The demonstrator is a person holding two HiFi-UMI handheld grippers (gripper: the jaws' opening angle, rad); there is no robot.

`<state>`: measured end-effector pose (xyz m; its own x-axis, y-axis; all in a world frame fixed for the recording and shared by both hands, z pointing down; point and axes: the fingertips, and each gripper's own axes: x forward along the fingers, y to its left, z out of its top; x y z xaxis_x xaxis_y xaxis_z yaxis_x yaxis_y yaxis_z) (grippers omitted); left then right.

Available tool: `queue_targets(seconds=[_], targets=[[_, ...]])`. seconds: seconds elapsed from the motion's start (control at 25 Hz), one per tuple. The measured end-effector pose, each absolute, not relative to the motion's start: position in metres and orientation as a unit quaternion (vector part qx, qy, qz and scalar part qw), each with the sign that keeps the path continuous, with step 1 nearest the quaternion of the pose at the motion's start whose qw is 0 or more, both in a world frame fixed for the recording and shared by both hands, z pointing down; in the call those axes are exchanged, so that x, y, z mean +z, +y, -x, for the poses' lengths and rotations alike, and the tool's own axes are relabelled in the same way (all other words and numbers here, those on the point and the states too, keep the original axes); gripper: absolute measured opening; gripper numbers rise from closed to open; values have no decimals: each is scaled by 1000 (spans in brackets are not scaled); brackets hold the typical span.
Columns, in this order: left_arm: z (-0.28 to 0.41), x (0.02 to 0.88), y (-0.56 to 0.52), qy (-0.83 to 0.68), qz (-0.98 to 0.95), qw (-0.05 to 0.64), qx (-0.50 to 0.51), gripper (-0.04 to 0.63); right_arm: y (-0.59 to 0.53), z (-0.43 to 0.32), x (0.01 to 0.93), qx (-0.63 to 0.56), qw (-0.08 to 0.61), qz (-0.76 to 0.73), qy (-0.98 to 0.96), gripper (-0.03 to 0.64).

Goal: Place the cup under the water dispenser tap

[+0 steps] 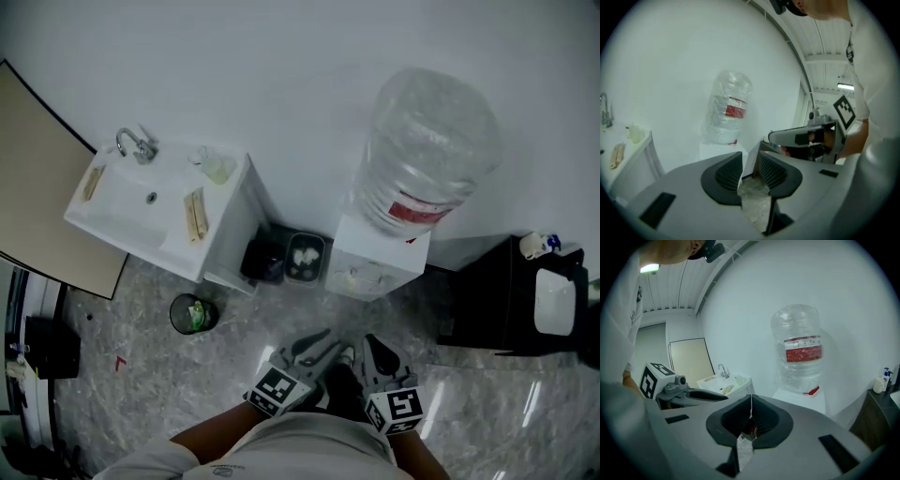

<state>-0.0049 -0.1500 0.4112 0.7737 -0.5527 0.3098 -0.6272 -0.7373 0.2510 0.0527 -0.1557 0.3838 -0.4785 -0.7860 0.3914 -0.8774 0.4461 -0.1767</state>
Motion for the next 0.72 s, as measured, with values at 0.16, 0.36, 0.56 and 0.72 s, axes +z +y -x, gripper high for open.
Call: queue_targets(seconds=[0.16,0.36,0.56,0.72], targets=[[13,374,-148,-334,-923,169,92,19,-152,-41,364,174,108,-499,-842,17],[13,350,-147,-335,-920,180,89,5,-149,-28,338,152,97,-497,-849,17],[10,340,-148,-334,-921,180,86,5,-148,-30,329,134,108,-500,-849,17],[10,337,-149,-336,-922,176,83,5,-148,-26,326,125,114,-497,-851,17]])
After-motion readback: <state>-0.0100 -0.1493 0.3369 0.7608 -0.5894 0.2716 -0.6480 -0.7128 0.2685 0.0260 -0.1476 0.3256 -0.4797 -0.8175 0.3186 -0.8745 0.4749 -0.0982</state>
